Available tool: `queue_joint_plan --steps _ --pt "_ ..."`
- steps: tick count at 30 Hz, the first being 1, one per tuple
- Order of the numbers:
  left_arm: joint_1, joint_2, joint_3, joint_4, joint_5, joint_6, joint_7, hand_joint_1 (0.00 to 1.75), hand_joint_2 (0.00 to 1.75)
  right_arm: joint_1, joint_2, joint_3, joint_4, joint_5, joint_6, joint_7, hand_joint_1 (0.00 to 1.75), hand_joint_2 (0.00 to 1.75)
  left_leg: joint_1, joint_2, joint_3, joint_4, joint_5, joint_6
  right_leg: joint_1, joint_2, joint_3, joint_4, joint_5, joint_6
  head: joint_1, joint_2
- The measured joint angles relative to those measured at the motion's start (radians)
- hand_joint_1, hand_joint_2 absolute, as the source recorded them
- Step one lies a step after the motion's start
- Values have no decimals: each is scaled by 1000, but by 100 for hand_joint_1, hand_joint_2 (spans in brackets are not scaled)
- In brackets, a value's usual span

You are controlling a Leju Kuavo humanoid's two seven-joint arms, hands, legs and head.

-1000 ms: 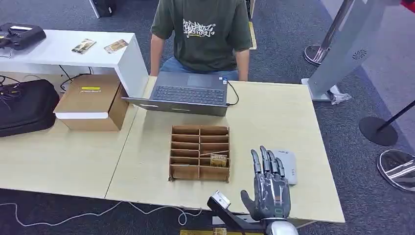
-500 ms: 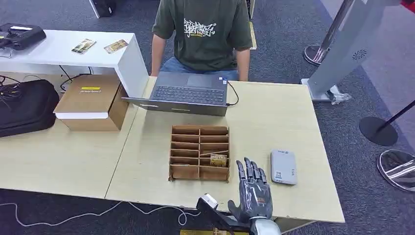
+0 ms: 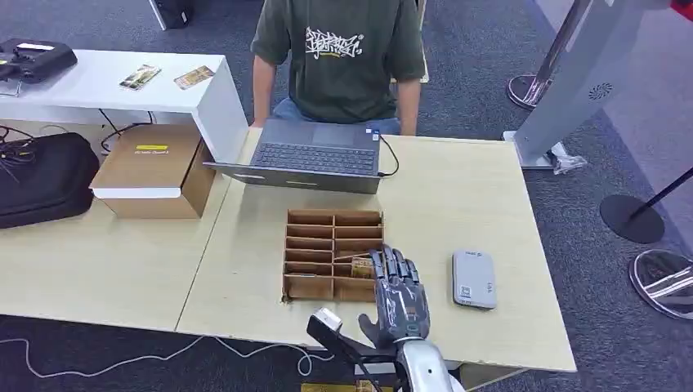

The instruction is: Pass the card to the sensor for recognition and then transmit it.

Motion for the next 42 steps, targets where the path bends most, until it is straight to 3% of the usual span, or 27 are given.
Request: queue_joint_plan --steps 35,36,37,38,40,41,42 --pt "-8 1 0 0 12 14 13 0 0 -92 48 -25 163 -19 -30 -50 2 175 0 0 0 0 0 0 0 0 0 0 0 0 0 0" --pt "-8 1 0 0 13 14 13 0 0 -93 50 -26 166 -19 -30 -50 19 175 0 0 0 0 0 0 0 0 0 0 0 0 0 0" --pt "-8 1 0 0 13 14 13 0 0 -94 50 -26 168 -19 -30 -50 51 175 0 0 0 0 0 0 0 0 0 0 0 0 0 0" --pt "-8 1 1 0 13 14 13 0 0 -94 52 -27 171 -19 -30 -50 99 175 0 0 0 0 0 0 0 0 0 0 0 0 0 0" --pt "-8 1 1 0 14 14 13 0 0 -96 54 -28 176 -19 -29 -50 89 175 0 0 0 0 0 0 0 0 0 0 0 0 0 0" --pt "-8 1 2 0 15 14 13 0 0 -97 55 -29 179 -19 -29 -50 70 175 0 0 0 0 0 0 0 0 0 0 0 0 0 0" --pt "-8 1 2 0 16 14 13 0 0 -98 55 -30 180 -19 -29 -50 10 175 0 0 0 0 0 0 0 0 0 0 0 0 0 0"
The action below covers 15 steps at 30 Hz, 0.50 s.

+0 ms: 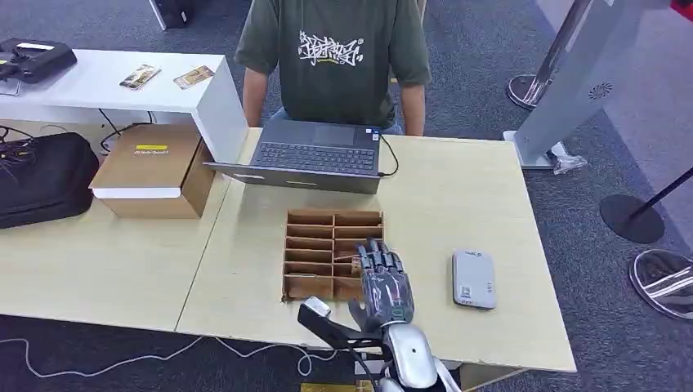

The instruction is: Pass the card to the sensor for recognition and then transmit it.

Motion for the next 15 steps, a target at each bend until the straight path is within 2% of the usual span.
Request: queue_joint_plan --steps 1,15 --pt "0 0 0 0 0 0 0 0 0 -1 0 0 2 0 0 0 0 175 0 0 0 0 0 0 0 0 0 0 0 0 0 0" --pt "0 0 4 0 0 1 0 0 0 0 0 -6 6 16 -6 4 0 175 0 0 0 0 0 0 0 0 0 0 0 0 0 0"
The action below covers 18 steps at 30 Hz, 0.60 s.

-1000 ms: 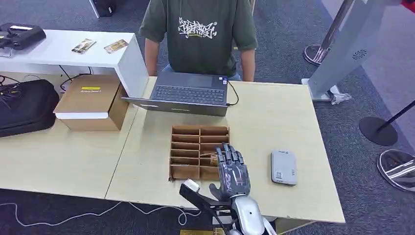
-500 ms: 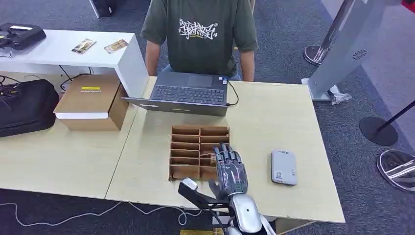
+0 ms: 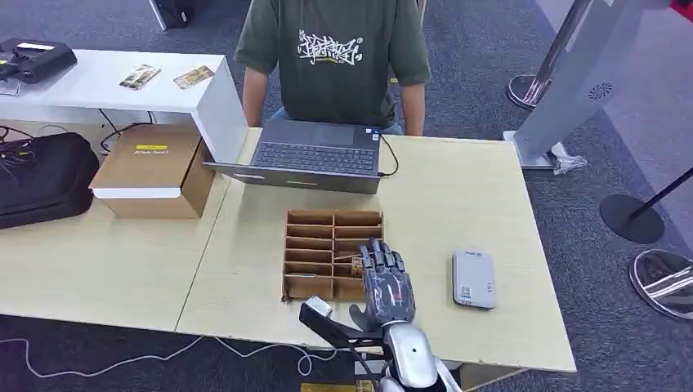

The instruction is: Pass the card to the sensor for recognition and then transmit it.

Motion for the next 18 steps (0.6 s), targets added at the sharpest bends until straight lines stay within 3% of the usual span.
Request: queue_joint_plan --steps 7,8,9,14,15,17,18 --pt "0 0 0 0 -2 0 0 0 0 1 0 -1 0 3 -10 2 0 175 0 0 0 0 0 0 0 0 0 0 0 0 0 0" --pt "0 0 0 0 -2 0 0 0 0 1 0 -2 -1 3 -10 2 77 175 0 0 0 0 0 0 0 0 0 0 0 0 0 0" --pt "0 0 0 0 -2 0 0 0 0 1 0 -2 -2 3 -10 2 175 175 0 0 0 0 0 0 0 0 0 0 0 0 0 0" --pt "0 0 0 0 -2 0 0 0 0 6 0 -6 -12 7 -8 5 169 175 0 0 0 0 0 0 0 0 0 0 0 0 0 0" --pt "0 1 0 0 -2 0 0 0 0 7 0 -8 -16 9 -8 6 143 175 0 0 0 0 0 0 0 0 0 0 0 0 0 0" --pt "0 1 0 0 -2 0 0 0 0 8 0 -11 -20 15 -8 6 117 175 0 0 0 0 0 0 0 0 0 0 0 0 0 0" --pt "0 1 0 0 -2 0 0 0 0 8 0 -12 -22 16 -8 6 91 175 0 0 0 0 0 0 0 0 0 0 0 0 0 0"
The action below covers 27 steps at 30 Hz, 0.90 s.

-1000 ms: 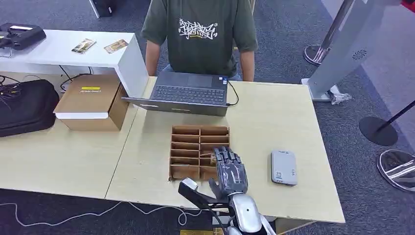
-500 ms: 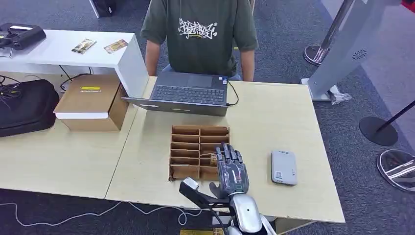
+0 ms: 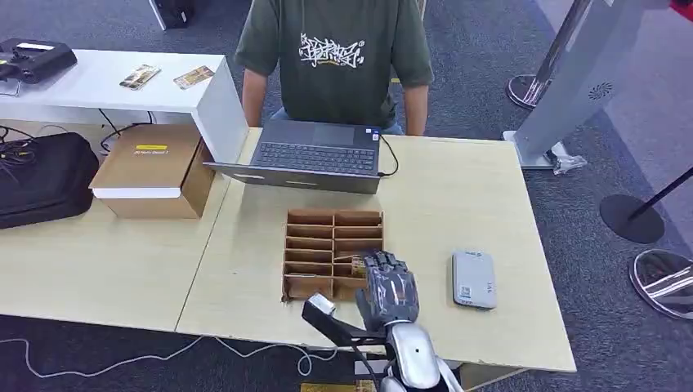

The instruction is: Pass the card to the sensor for recognition and then transmit it.

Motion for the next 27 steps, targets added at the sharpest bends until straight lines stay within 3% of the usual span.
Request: queue_joint_plan --steps 1,3,5,6,7,27 --pt "0 0 0 0 0 0 0 0 0 0 0 -1 -2 1 0 0 94 175 0 0 0 0 0 0 0 0 0 0 0 0 0 0" --pt "0 0 0 0 0 0 0 0 0 0 0 -2 -6 0 0 0 66 175 0 0 0 0 0 0 0 0 0 0 0 0 0 0" --pt "0 0 0 0 0 0 0 0 0 0 0 -3 -8 0 0 0 66 175 0 0 0 0 0 0 0 0 0 0 0 0 0 0" --pt "0 0 0 0 1 0 0 0 0 0 0 -3 -10 1 3 0 28 175 0 0 0 0 0 0 0 0 0 0 0 0 0 0" --pt "0 0 0 0 1 0 0 0 0 0 0 -4 -14 1 6 0 0 175 0 0 0 0 0 0 0 0 0 0 0 0 0 0" --pt "0 0 0 0 2 0 0 0 0 -1 0 -15 -29 1 15 3 0 175 0 0 0 0 0 0 0 0 0 0 0 0 0 0"
